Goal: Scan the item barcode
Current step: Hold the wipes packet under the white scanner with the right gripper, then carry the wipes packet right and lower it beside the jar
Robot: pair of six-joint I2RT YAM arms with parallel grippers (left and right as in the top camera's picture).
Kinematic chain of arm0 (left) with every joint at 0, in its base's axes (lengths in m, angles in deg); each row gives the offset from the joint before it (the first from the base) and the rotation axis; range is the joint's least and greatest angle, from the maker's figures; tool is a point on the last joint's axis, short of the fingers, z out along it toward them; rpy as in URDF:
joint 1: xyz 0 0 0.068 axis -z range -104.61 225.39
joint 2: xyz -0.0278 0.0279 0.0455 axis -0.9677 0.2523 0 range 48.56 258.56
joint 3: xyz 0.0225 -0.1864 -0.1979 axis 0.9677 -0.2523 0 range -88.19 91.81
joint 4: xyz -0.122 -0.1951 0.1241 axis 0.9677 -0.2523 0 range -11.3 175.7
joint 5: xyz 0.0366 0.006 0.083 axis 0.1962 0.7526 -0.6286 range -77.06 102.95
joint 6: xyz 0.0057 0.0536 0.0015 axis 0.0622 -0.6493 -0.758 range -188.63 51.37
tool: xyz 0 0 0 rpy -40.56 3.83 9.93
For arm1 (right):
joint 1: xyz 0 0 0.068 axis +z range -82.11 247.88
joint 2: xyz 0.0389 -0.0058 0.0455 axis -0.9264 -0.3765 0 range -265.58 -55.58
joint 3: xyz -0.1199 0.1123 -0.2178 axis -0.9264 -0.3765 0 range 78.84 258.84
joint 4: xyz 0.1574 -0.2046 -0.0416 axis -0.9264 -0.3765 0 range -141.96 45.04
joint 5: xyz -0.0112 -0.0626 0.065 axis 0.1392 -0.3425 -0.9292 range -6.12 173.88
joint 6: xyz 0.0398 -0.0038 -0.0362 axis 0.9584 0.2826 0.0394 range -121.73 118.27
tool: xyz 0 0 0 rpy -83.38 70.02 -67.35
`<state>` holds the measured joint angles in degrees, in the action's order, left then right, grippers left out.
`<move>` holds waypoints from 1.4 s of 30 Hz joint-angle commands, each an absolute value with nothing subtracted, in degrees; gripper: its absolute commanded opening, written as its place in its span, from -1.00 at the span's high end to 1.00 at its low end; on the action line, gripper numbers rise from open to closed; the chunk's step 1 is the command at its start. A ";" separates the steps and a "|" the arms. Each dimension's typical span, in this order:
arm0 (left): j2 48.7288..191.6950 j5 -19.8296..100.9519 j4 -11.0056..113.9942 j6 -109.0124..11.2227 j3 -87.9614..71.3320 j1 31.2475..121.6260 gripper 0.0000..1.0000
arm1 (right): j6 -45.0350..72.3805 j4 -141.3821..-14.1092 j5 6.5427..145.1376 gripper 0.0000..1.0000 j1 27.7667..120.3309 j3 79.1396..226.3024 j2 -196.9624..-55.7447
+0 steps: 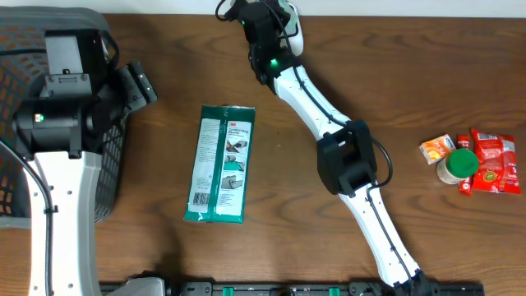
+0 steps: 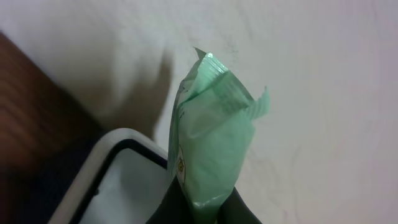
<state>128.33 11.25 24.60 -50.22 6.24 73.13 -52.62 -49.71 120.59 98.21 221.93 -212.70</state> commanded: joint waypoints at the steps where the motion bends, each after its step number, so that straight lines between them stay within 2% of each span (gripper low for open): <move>1: 128.64 10.75 24.64 -49.89 6.64 72.82 -0.73 | -50.22 -51.48 117.86 0.97 99.28 222.06 -213.49; 13: 128.64 10.75 24.64 -49.89 6.64 72.82 -0.73 | -49.71 -55.97 117.31 0.95 99.33 222.02 -213.55; 20: 128.64 10.75 24.64 -49.89 6.64 72.82 -0.73 | -41.19 -57.78 116.02 0.98 99.22 222.02 -213.55; 28: 128.64 10.75 24.64 -49.89 6.64 72.82 -0.73 | -39.85 -56.69 117.86 0.98 99.20 222.04 -213.29; 34: 128.62 10.75 24.64 -49.89 6.64 72.82 -0.73 | -36.40 -54.81 121.77 0.98 98.91 222.06 -207.76; 38: 128.64 10.75 24.64 -49.89 6.64 72.82 -0.73 | -33.17 -60.93 121.77 0.98 98.87 222.04 -201.20; 42: 128.64 10.75 24.64 -49.89 6.64 72.82 -0.73 | -23.48 -76.42 121.71 0.98 98.89 222.04 -192.33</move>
<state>128.33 11.25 24.60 -50.22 6.24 73.13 -32.42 -72.88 120.22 98.56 221.08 -202.99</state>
